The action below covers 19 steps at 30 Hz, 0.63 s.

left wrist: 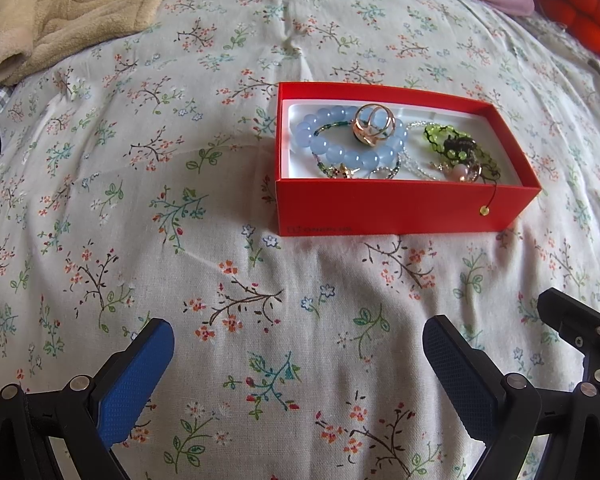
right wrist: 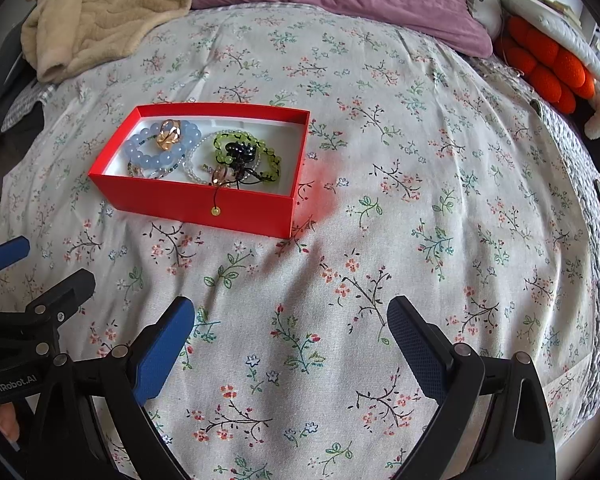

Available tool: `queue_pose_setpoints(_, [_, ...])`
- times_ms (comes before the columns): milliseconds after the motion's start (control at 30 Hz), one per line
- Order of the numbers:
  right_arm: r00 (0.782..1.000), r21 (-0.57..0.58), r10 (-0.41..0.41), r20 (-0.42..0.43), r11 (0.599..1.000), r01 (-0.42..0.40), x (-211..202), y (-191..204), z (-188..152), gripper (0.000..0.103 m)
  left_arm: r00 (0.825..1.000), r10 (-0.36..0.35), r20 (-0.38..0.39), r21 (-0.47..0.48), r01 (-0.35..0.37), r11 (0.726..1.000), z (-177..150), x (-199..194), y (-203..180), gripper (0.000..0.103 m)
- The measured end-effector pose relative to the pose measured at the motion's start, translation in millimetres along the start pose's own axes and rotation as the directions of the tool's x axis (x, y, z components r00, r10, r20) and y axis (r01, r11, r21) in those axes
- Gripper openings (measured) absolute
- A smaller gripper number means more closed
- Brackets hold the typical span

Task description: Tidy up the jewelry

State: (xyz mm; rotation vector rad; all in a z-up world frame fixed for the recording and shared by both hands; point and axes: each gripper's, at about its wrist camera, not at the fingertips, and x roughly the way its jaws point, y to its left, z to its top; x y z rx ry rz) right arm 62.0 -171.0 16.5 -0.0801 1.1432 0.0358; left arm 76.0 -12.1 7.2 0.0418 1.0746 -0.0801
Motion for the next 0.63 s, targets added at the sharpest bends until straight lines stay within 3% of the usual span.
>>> queue_pose_setpoints(633, [1.0,0.006,0.0,0.002,1.0,0.0,0.4,-3.7,-2.2,0.099,1.0,-0.015,-0.001,0.013,0.015,1.0,-6.1,0.9,-2.0,0.102])
